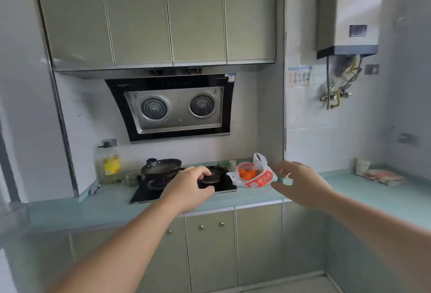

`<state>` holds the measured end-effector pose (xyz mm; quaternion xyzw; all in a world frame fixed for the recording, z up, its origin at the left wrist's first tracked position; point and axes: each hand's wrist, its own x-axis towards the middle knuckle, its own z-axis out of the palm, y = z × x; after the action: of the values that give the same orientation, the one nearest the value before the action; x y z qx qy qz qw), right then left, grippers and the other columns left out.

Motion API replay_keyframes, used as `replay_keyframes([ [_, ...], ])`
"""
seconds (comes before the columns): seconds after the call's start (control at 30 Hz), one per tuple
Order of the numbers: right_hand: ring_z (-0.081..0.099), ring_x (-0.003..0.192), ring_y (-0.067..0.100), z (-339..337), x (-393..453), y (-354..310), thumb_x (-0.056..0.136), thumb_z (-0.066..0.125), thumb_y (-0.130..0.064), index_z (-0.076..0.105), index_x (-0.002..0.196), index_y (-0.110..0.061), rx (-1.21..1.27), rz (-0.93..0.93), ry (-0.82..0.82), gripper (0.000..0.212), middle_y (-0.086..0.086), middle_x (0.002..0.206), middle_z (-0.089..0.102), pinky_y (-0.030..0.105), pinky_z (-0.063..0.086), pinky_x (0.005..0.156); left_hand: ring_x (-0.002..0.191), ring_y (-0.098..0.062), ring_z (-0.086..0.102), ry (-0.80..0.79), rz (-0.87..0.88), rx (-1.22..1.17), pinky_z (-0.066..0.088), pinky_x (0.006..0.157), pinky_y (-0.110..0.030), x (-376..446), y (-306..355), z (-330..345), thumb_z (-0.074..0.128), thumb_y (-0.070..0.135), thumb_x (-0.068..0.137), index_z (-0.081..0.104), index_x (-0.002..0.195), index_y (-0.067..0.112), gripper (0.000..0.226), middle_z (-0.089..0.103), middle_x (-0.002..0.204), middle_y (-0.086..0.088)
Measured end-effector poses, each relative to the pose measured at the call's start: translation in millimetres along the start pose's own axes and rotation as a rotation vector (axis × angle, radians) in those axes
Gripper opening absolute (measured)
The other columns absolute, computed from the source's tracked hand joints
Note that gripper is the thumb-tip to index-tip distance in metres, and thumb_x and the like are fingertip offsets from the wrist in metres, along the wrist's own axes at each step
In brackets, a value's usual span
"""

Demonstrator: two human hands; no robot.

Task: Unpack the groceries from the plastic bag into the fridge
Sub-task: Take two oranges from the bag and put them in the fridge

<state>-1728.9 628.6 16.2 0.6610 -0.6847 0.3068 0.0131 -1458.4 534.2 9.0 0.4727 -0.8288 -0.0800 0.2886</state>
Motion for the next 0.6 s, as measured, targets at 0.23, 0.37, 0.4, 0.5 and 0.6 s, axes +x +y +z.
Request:
replay_keyframes([
  [0.23,0.057,0.097,0.015,-30.9,-27.6,86.5,0.084,0.063,-0.045,0.053,0.118,-0.03,-0.024,0.158,-0.013,0.038,-0.008,0.108,0.054,0.034,0.05,0.085,0.103,-0.012,0.053,-0.064,0.057,-0.074,0.047,0.092,-0.032,20.6,93.1,62.1,0.062,0.04,0.081,0.057,0.116,0.035,0.036,0.053,0.108,0.012],
  [0.37,0.056,0.09,0.013,-27.9,-27.8,116.1,0.083,0.062,-0.045,0.051,0.121,-0.033,-0.005,0.198,-0.051,0.042,-0.009,0.108,0.051,0.029,0.049,0.081,0.103,-0.01,0.052,-0.13,0.06,-0.06,0.047,0.092,-0.031,36.5,110.2,94.1,0.063,0.039,0.081,0.055,0.119,0.035,0.04,0.051,0.11,0.013],
  [0.4,0.057,0.088,0.012,-27.9,-25.1,121.8,0.083,0.062,-0.045,0.051,0.121,-0.033,0.0,0.203,-0.048,0.042,-0.008,0.109,0.052,0.028,0.048,0.08,0.102,-0.01,0.052,-0.138,0.061,-0.061,0.047,0.092,-0.031,42.5,112.4,100.6,0.063,0.04,0.081,0.055,0.12,0.035,0.04,0.052,0.112,0.012],
  [0.5,0.052,0.09,0.011,-19.4,-14.9,138.5,0.084,0.062,-0.044,0.051,0.122,-0.031,0.005,0.204,-0.058,0.042,-0.006,0.114,0.055,0.027,0.045,0.081,0.103,-0.011,0.052,-0.163,0.055,-0.058,0.046,0.091,-0.03,61.0,111.9,122.8,0.064,0.042,0.081,0.055,0.12,0.036,0.04,0.053,0.113,0.01],
  [0.6,0.049,0.092,0.009,-4.8,-2.5,151.0,0.084,0.062,-0.043,0.051,0.124,-0.03,0.011,0.203,-0.091,0.043,-0.005,0.116,0.054,0.026,0.043,0.082,0.1,-0.012,0.053,-0.186,0.046,-0.07,0.048,0.09,-0.031,80.4,103.0,147.9,0.064,0.044,0.079,0.056,0.117,0.036,0.04,0.051,0.109,0.011],
])
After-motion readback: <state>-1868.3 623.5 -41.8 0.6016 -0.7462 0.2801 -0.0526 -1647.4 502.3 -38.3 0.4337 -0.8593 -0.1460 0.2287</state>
